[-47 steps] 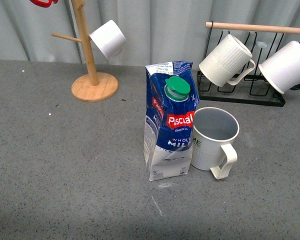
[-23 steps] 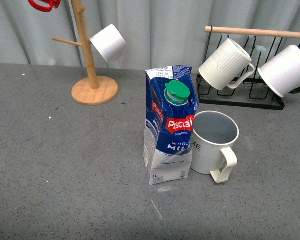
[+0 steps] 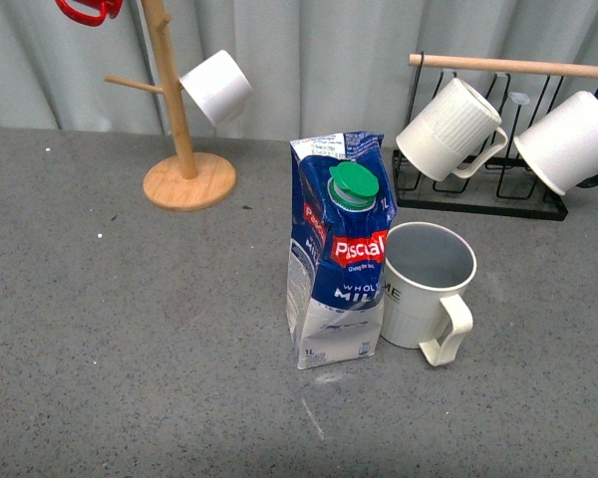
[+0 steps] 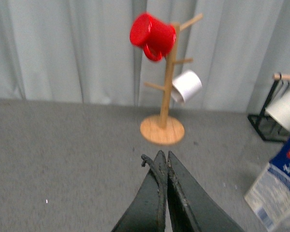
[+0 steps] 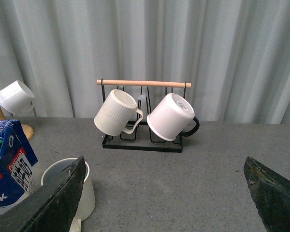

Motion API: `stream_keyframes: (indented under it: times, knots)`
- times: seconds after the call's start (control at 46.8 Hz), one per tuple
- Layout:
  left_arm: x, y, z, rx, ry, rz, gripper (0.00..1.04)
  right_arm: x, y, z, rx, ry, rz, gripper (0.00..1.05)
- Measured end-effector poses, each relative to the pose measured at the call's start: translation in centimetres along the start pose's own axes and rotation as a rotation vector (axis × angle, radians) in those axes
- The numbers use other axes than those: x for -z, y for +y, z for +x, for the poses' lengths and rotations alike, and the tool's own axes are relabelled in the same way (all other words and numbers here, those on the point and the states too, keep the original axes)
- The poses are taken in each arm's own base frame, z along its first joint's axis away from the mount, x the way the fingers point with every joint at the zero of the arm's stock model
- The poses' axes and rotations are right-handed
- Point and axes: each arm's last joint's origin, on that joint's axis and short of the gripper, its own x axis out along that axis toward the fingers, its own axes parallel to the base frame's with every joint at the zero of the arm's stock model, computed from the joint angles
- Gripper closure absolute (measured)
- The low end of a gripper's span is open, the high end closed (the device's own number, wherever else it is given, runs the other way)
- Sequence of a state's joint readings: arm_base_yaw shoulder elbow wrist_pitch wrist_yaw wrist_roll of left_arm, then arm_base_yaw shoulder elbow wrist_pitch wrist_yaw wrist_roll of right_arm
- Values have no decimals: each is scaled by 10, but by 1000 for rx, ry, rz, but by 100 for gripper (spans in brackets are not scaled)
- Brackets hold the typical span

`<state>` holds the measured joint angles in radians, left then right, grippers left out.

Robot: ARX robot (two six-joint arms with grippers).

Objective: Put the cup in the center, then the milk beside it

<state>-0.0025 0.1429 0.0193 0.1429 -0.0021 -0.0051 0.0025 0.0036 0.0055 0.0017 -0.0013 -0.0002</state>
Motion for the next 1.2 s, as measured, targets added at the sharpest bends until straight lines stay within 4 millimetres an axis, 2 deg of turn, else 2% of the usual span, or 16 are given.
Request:
stream_keyframes:
  times: [0.107,0.278,0.321,0.47,0.876,1.197]
  knots:
    - [3,0,-8,2,11,0,101,0,0,0,1,0,0,9]
    - [2,0,-9,2,3,0,100,0,0,0,0,0,0,9]
    - [2,0,-9,2,3,0,90,0,0,0,0,0,0,9]
    - [2,0,-9,2,2,0,65,0,0,0,0,0,0,9]
    - [2,0,-9,2,2,1,6,0,0,0,0,0,0,9]
    - [2,0,-9,2,2,1,6,0,0,0,0,0,0,9]
